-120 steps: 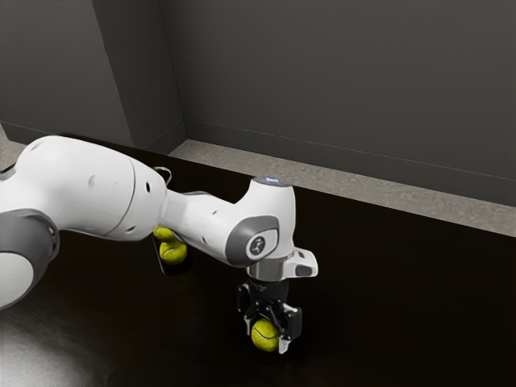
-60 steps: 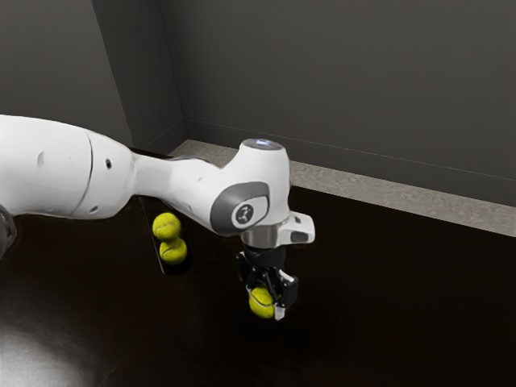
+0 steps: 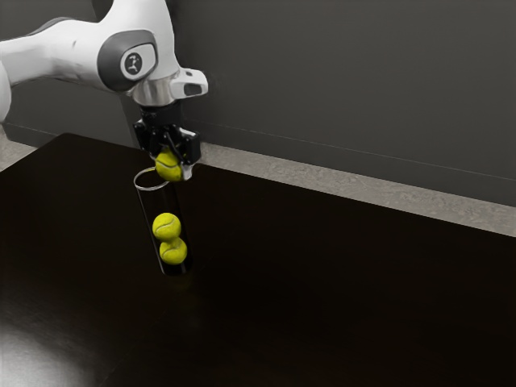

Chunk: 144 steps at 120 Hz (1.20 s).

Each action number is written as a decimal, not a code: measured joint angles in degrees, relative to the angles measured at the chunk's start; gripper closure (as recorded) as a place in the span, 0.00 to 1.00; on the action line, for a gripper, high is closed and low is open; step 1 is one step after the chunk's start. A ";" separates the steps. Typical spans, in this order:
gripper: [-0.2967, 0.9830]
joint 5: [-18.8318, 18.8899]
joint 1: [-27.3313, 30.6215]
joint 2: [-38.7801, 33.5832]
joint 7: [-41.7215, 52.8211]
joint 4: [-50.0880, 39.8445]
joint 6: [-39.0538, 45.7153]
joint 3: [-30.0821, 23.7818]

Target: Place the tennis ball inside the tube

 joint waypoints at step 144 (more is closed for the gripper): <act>0.26 -5.75 9.52 -7.23 15.65 -0.38 -3.47 -0.03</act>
